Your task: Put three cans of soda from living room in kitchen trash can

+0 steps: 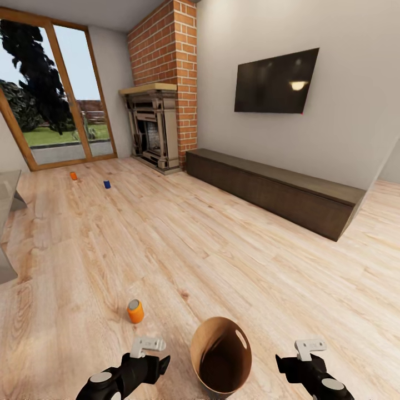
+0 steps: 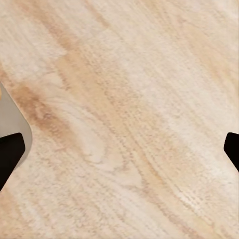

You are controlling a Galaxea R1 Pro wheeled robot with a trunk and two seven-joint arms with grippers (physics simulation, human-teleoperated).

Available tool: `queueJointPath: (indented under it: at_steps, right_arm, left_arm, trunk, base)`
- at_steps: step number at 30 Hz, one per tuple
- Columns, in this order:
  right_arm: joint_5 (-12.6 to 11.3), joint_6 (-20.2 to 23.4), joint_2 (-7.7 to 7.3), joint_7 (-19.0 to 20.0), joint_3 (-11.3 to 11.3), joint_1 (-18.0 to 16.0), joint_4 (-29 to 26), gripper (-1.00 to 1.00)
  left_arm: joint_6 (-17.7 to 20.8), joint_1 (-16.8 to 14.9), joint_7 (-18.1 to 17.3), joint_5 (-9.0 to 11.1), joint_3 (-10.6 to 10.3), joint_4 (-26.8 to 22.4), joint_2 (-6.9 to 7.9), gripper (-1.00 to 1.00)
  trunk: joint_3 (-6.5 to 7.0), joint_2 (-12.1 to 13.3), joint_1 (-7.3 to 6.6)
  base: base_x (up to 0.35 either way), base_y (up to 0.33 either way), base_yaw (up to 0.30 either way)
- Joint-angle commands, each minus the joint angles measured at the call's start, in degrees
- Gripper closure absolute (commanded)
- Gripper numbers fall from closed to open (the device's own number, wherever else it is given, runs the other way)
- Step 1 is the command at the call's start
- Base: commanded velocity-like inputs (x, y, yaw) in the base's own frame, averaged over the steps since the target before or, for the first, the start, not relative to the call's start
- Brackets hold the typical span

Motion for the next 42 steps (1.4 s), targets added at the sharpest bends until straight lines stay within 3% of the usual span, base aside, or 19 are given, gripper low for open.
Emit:
queueJointPath:
  at_steps: [1, 10, 42]
  right_arm:
    - [0.0, 0.0, 0.00, 0.0, 0.0, 0.0, 0.0, -1.00]
    - [0.0, 0.0, 0.00, 0.0, -0.1, 0.0, 0.0, -1.00]
    - [0.0, 0.2, 0.00, 0.0, -0.1, 0.0, 0.0, -1.00]
  left_arm:
    - [0.1, 0.0, 0.0, 0.0, 0.0, 0.0, 0.00, -1.00]
    - [0.2, 0.0, 0.0, 0.0, 0.0, 0.0, 0.09, -1.00]
    - [-0.9, 0.0, -0.3, 0.0, 0.0, 0.3, 1.21, -1.00]
  trunk:
    - [-0.18, -0.4, 0.23]
    - [-2.09, -1.3, 0.85]
    - [-2.09, -1.3, 0.85]
  base:
    - [0.000, 0.000, 0.000]
    - [0.000, 0.000, 0.000]
    - [0.000, 0.000, 0.000]
